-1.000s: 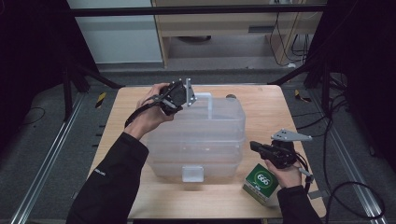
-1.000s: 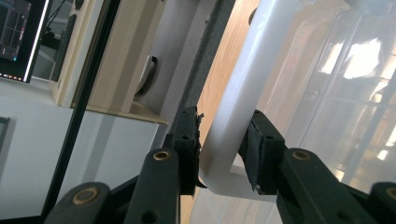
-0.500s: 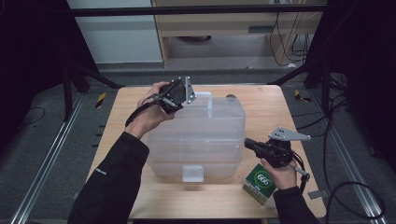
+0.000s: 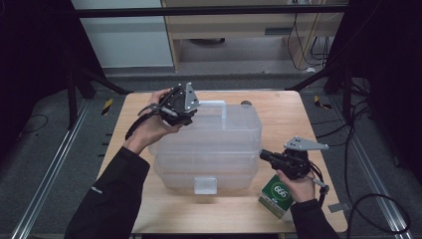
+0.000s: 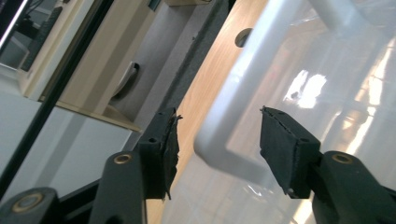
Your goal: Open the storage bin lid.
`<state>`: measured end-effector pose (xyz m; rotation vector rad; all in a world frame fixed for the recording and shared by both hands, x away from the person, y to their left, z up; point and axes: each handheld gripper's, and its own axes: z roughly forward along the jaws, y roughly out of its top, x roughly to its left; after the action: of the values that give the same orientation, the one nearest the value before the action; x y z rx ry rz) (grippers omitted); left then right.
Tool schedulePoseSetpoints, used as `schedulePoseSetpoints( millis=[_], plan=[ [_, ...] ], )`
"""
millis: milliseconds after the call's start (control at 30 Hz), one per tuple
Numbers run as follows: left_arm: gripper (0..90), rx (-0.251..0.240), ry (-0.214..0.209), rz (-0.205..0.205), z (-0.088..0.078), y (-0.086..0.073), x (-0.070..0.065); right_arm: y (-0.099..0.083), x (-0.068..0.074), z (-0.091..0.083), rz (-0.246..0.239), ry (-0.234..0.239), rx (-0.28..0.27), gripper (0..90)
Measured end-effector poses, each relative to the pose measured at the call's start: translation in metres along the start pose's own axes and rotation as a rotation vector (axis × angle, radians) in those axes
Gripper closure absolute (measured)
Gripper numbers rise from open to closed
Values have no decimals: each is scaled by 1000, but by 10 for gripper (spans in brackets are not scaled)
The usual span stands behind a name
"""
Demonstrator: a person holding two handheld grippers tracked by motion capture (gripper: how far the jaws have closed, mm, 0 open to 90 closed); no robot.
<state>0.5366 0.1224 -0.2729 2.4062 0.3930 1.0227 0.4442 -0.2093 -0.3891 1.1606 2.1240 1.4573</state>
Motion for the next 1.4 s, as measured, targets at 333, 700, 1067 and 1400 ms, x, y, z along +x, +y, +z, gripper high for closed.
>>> schedulePoseSetpoints(
  millis=[333, 700, 1067, 1400],
  plan=[
    [418, -81, -28, -151, -30, -28, 3, 0, 1, 1, 3, -2, 7, 900],
    [426, -188, 16, -355, -54, -57, 8, -1, 1, 1, -5, -10, 11, 900],
    [474, -313, 146, -619, -77, -118, 12, -1, 1, 2, 1, -7, 11, 900],
    [573, -325, 197, -765, -90, -170, -1, -1, 1, 2, 3, -5, 19, 900]
  ],
)
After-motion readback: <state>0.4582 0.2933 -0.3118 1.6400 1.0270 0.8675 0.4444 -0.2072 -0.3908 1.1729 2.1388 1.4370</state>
